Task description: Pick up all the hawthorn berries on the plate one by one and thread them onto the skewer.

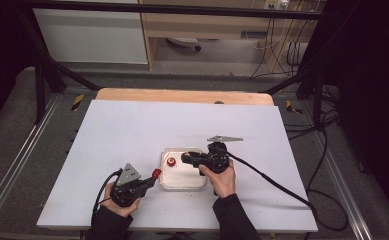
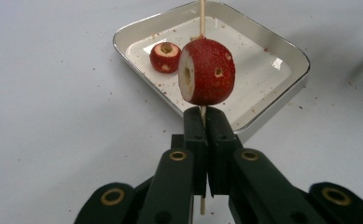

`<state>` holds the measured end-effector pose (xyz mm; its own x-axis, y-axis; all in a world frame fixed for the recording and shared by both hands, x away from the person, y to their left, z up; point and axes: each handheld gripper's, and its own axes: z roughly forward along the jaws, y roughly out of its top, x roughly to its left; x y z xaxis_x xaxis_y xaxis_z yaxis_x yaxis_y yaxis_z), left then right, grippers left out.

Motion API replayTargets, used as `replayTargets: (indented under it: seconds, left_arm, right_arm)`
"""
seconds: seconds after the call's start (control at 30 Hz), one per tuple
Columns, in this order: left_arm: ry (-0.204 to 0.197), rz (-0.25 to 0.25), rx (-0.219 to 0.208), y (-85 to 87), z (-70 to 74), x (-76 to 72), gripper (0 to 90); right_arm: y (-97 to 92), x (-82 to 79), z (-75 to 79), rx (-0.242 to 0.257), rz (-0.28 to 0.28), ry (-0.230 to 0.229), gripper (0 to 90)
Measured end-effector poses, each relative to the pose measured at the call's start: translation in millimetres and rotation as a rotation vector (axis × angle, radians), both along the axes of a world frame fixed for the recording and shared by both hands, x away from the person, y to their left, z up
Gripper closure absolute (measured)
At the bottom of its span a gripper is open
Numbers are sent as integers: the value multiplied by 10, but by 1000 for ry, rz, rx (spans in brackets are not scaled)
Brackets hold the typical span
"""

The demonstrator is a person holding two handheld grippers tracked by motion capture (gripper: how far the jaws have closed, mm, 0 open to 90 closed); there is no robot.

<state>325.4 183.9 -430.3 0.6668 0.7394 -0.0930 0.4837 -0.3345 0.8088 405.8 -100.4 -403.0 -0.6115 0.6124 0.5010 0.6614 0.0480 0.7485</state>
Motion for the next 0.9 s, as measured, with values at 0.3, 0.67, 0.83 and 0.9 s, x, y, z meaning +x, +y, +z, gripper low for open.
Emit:
replayTargets:
  seconds: [0.3,0.67,0.83,0.9]
  left_arm:
    - [15,53,-57,-46,-14,-28,881]
    - [6,59,-107,-147,-10,-57,881]
    - [18,49,-132,-181,8,-60,881]
    - [30,40,-150,-203,20,-56,881]
  right_arm:
    - [3,-38,-1,150,-63,-96,611]
    - [26,-13,0,248,-113,-152,612]
    - [25,-16,20,278,-142,-195,612]
    - [25,-6,15,284,-141,-219,612]
